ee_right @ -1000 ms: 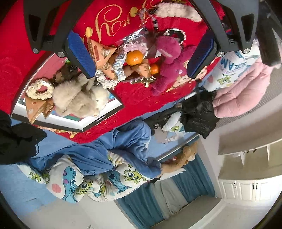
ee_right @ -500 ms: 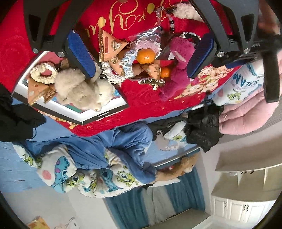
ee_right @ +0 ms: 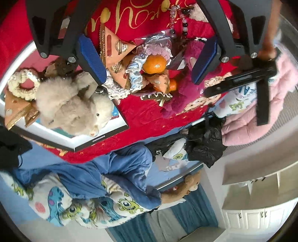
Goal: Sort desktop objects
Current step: 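Grasp the pink plush bunny by its head with the left tool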
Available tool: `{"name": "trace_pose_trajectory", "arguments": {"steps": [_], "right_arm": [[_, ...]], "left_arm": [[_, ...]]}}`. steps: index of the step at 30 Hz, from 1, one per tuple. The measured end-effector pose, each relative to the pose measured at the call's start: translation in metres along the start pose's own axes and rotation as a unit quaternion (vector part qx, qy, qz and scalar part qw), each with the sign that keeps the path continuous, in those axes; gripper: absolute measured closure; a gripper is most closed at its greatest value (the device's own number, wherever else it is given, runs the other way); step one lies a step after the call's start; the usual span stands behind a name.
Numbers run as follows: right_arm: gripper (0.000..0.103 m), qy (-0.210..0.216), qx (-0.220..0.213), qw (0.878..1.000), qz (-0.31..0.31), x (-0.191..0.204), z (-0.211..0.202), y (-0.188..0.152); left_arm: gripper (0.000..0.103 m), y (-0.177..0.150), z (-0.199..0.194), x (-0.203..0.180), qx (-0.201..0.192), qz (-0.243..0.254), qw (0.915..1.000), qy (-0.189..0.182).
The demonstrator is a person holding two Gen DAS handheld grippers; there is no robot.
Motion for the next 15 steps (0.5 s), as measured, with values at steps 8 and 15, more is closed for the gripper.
{"name": "trace_pose_trajectory", "arguments": {"steps": [8, 15], "right_arm": [[0.030, 0.005, 0.041, 0.999, -0.003, -0.003, 0.021, -0.012], [0.036, -0.019, 0.041, 0.999, -0.018, -0.001, 0.026, -0.013]], "left_arm": [[0.000, 0.011, 0.064, 0.006, 0.046, 0.025, 0.9978, 0.040], [0.000, 0.001, 0.083, 0.017, 0.066, -0.008, 0.9978, 0.000]]}}
Point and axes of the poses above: each gripper's, at about its wrist camera, not at the fingertips, and z roughly the way its jaws point, x to its left, y to its top, the point moved 8 cm from there along z, roughly the way its jaws point, and after that the axes turned 4 degrees about x, right-handed, at the moved point
